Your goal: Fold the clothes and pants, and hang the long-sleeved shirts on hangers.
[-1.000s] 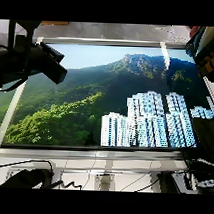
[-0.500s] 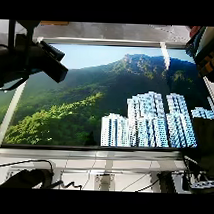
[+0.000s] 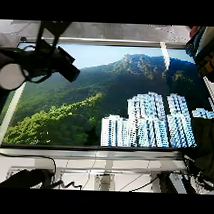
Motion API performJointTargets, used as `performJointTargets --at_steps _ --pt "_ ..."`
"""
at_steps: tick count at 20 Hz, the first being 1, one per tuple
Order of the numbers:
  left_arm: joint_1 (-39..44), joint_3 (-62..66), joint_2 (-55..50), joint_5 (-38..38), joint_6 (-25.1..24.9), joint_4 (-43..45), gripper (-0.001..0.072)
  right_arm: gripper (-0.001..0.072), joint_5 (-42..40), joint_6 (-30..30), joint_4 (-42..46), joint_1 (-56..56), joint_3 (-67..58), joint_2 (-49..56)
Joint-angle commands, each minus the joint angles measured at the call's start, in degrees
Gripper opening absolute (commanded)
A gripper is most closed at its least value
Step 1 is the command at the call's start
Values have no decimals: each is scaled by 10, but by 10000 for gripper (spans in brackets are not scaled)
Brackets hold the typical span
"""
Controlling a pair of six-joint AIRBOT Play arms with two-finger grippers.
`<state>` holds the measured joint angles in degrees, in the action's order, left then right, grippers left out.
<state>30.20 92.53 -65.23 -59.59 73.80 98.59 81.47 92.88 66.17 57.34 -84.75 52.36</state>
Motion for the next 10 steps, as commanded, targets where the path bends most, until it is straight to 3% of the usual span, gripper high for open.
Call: performJointTargets --at_steps 1,4,6,8,10 --pt "-5 0 -35 0 50 0 10 34 -50 -16 -16 -200 -1 46" --pt "-51 0 -34 -3 110 0 11 34 -113 -66 0 -398 -1 86" --pt "-109 0 -30 -29 124 0 10 34 -148 -120 50 -518 -1 107" --pt "-176 0 -28 -66 125 -1 11 34 -173 -162 115 -598 -1 122" --pt "-223 0 -28 -90 181 -10 11 34 -194 -163 179 -642 -1 136"
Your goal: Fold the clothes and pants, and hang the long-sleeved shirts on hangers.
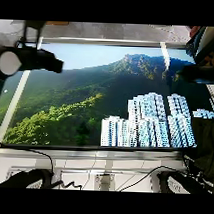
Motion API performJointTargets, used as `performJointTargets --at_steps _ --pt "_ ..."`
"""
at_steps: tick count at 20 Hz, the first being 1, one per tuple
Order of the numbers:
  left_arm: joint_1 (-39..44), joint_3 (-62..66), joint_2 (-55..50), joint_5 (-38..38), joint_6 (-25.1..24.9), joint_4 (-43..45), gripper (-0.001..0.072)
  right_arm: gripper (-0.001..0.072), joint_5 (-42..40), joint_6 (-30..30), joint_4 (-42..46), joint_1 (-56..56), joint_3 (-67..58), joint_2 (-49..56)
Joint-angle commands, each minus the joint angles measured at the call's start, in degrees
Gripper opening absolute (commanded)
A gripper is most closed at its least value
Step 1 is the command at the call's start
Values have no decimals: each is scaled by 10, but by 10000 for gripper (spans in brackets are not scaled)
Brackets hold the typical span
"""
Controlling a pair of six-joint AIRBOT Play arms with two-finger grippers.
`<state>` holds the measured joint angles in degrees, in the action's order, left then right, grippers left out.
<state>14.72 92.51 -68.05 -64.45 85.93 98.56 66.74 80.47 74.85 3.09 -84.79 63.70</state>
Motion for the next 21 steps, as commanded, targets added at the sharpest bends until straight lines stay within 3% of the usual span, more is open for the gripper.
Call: performJointTargets --at_steps 1,3,21 --pt "-82 0 -1 -49 92 -17 10 34 -48 -38 110 -106 0 28" --pt "-88 0 -2 -51 118 -17 10 35 -37 -38 118 -101 -1 32" --pt "-88 0 -5 -51 118 -17 10 35 -35 -38 108 -99 -1 30"
